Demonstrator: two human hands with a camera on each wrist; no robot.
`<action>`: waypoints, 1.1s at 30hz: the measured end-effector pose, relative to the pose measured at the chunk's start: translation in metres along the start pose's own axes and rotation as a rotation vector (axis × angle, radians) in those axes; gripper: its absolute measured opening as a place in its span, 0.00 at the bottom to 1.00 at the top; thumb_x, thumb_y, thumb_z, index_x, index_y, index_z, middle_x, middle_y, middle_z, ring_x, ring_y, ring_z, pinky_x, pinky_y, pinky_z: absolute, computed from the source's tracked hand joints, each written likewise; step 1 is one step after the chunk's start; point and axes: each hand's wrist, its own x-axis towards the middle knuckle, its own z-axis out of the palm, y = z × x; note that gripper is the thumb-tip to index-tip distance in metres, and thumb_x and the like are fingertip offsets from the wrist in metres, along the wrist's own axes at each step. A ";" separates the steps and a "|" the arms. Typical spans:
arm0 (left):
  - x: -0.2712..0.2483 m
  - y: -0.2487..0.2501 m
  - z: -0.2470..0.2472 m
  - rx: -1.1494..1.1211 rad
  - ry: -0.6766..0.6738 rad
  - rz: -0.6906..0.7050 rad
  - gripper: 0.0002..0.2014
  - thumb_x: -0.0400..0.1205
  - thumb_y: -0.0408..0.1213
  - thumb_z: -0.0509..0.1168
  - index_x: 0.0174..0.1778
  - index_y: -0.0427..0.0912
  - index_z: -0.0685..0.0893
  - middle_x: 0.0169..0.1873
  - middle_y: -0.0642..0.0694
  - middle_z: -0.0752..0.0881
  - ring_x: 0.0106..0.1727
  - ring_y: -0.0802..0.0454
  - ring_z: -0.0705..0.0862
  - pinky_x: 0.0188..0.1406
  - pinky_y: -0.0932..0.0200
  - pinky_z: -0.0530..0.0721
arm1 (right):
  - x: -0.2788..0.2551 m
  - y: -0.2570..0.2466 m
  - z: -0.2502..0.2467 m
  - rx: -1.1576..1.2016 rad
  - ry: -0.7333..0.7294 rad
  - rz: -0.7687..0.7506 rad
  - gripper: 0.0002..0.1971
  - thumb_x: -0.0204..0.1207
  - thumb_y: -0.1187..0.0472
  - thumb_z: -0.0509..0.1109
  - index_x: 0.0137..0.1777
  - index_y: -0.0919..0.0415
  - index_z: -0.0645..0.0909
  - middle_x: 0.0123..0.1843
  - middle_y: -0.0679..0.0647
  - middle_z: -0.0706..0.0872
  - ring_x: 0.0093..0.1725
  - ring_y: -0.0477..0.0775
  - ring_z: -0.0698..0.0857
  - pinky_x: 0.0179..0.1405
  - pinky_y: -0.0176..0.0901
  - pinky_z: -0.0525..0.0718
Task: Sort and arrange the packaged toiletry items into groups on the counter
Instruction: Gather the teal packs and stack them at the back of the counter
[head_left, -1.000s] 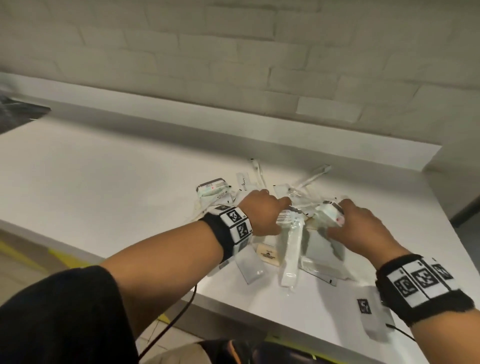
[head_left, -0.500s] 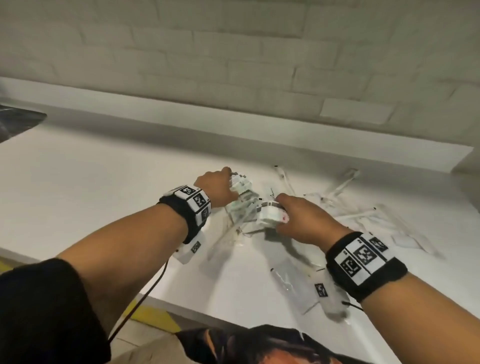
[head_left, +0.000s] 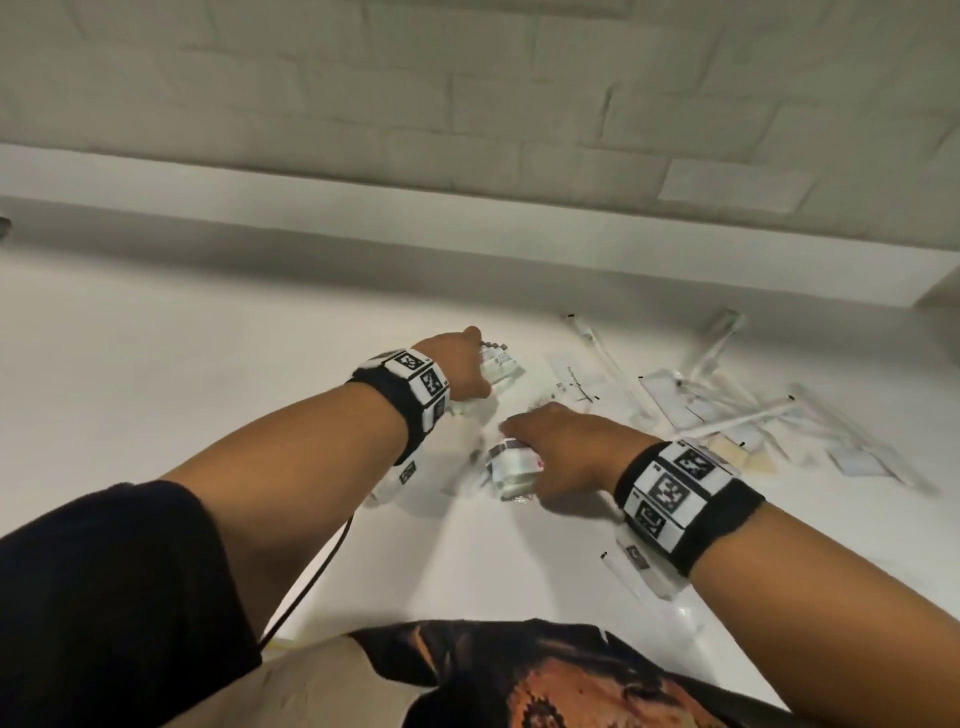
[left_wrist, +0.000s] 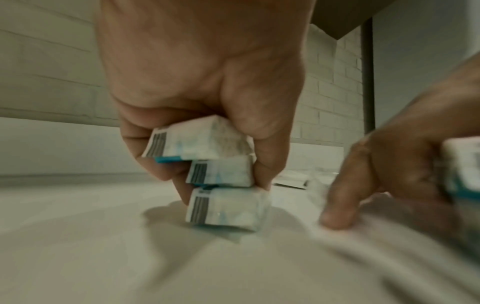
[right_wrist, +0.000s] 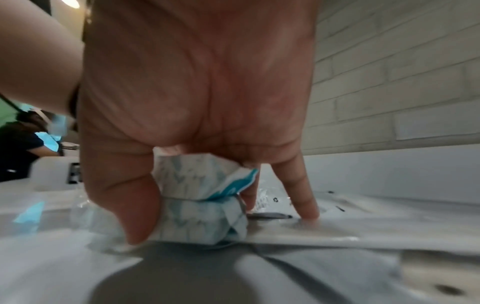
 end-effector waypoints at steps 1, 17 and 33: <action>0.000 -0.005 -0.001 -0.004 0.000 -0.013 0.32 0.76 0.47 0.69 0.73 0.40 0.68 0.61 0.41 0.83 0.59 0.42 0.83 0.48 0.56 0.78 | 0.000 0.009 -0.002 0.020 0.005 0.042 0.23 0.60 0.54 0.70 0.57 0.41 0.71 0.59 0.49 0.79 0.59 0.53 0.80 0.46 0.45 0.79; -0.060 0.004 0.006 -0.061 -0.252 0.253 0.43 0.69 0.55 0.77 0.77 0.52 0.65 0.67 0.51 0.75 0.66 0.49 0.77 0.64 0.53 0.76 | 0.021 0.057 -0.027 -0.031 0.314 0.282 0.41 0.65 0.49 0.78 0.77 0.51 0.64 0.69 0.55 0.75 0.68 0.60 0.74 0.63 0.55 0.76; -0.072 -0.035 0.008 -0.202 -0.085 0.190 0.26 0.71 0.57 0.74 0.61 0.51 0.77 0.51 0.50 0.82 0.51 0.50 0.81 0.48 0.56 0.79 | 0.057 0.049 -0.035 0.030 0.326 0.182 0.25 0.77 0.51 0.69 0.74 0.44 0.72 0.68 0.49 0.83 0.67 0.55 0.76 0.68 0.55 0.72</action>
